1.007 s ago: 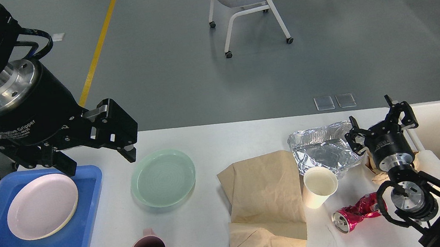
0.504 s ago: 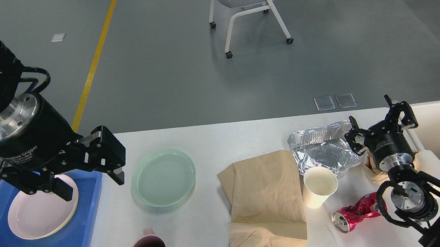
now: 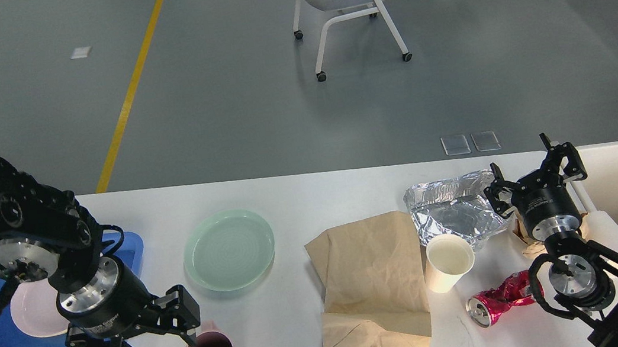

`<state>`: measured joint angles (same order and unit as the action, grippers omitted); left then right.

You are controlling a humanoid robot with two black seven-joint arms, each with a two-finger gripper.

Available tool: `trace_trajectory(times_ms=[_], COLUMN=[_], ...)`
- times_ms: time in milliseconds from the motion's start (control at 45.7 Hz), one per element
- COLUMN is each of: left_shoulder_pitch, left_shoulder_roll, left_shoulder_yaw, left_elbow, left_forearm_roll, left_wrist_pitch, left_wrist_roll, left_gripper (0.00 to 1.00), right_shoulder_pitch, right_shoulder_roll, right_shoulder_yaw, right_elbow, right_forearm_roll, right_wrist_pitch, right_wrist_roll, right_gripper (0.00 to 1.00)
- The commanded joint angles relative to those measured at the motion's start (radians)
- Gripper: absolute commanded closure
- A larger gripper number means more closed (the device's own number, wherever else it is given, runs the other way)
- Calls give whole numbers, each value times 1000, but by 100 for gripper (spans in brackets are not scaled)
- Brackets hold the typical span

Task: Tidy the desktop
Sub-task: 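Lower the left gripper toward the dark red cup beside the tray, then grasp the pink mug with the left gripper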

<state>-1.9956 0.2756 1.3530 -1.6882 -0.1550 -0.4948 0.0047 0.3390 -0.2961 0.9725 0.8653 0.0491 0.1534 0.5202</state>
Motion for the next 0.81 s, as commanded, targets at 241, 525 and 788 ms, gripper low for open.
trace_trajectory(times_ms=[241,525,788], left_shoulder_pitch=[184,307,346], left_shoulder_roll=[45,-6,-38], left_shoulder_yaw=[-46,-58,-75], left_elbow=[39,94,104], left_forearm_roll=[103,101,104], left_wrist_pitch=[206,303,366], left_wrist_roll=[21,21,18], left_gripper=[15,15,16], right_shoulder_pitch=[0,0,0], right_shoulder_roll=[0,0,0], right_shoulder_yaw=[0,0,0], right_elbow=[0,0,0], right_forearm_roll=[0,0,0], right_wrist_pitch=[0,0,0], right_wrist_roll=[0,1,0], right_gripper=[0,0,0])
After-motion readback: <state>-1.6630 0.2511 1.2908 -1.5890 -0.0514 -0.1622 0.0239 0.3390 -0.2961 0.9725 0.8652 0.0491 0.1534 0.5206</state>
